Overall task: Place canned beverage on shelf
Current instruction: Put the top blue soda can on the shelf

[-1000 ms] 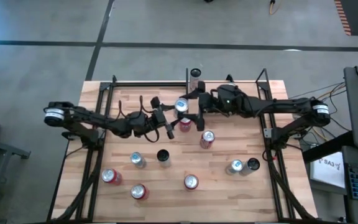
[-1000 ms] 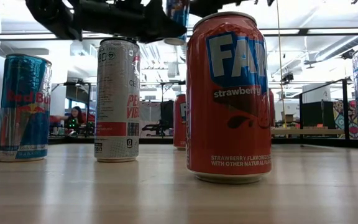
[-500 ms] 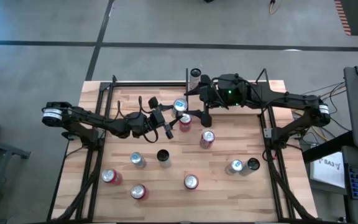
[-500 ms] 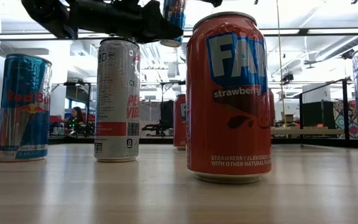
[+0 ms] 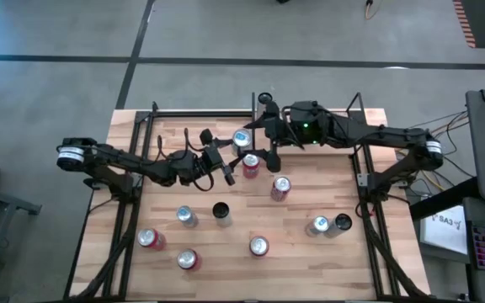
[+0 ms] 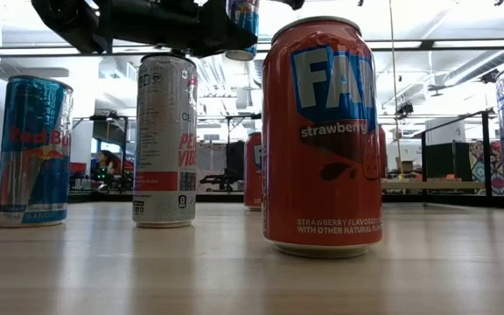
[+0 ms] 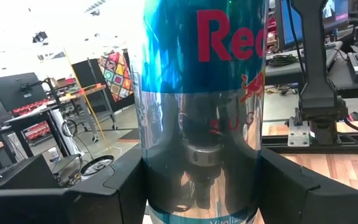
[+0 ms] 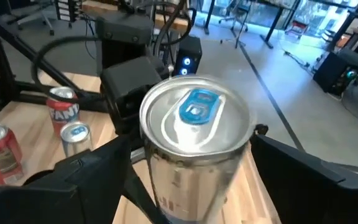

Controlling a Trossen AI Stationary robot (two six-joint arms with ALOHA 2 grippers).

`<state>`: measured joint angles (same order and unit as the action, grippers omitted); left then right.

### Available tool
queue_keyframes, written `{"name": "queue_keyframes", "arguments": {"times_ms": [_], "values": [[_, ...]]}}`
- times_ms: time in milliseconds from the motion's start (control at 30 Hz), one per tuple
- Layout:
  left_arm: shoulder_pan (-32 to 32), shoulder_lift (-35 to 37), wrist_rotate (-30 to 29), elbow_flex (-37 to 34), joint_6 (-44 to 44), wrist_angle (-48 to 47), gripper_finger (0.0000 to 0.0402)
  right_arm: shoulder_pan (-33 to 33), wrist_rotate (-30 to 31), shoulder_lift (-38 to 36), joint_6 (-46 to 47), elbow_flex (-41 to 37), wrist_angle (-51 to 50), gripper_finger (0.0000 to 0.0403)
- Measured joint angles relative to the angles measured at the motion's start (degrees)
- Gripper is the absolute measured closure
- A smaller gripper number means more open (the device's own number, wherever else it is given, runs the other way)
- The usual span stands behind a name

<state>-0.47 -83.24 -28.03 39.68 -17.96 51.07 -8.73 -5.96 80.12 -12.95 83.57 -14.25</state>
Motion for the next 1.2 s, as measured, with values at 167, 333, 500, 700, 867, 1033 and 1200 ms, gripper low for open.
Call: {"name": "queue_keyframes", "arguments": {"times_ms": [167, 333, 500, 700, 867, 1033, 1200], "values": [[0.00, 0.00, -0.10, 0.01, 0.07, -0.04, 0.0189, -0.02, 0.02, 2.84, -1.24, 2.26, 0.39, 0.0087], [0.00, 0.00, -0.63, 0.02, 0.04, -0.28, 0.0189, -0.04, 0.04, 3.90, -1.43, 4.17, 0.49, 0.0105], [0.00, 0.00, -0.83, 0.02, -0.02, -0.28, 0.0189, -0.04, 0.11, 4.02, -0.70, 4.38, 0.13, 0.0159], [-0.02, 0.00, -0.98, 0.02, 0.23, -0.41, 0.0160, -0.06, 0.11, 4.02, -0.04, 4.41, -0.26, 0.0182], [-0.13, 0.00, -1.01, 0.09, -0.07, -0.27, 0.0116, -0.45, 0.38, 3.42, 1.12, 4.41, -1.44, 0.0182], [-0.31, 0.14, -1.03, 0.13, -0.04, -0.24, 0.0094, -1.87, 0.25, 2.13, 1.15, 6.20, -6.27, 0.0182], [-0.51, 1.35, -1.02, 0.13, -0.04, -0.27, 0.0092, -3.71, 0.37, 1.14, 0.92, 7.54, -11.21, 0.0182]]}}
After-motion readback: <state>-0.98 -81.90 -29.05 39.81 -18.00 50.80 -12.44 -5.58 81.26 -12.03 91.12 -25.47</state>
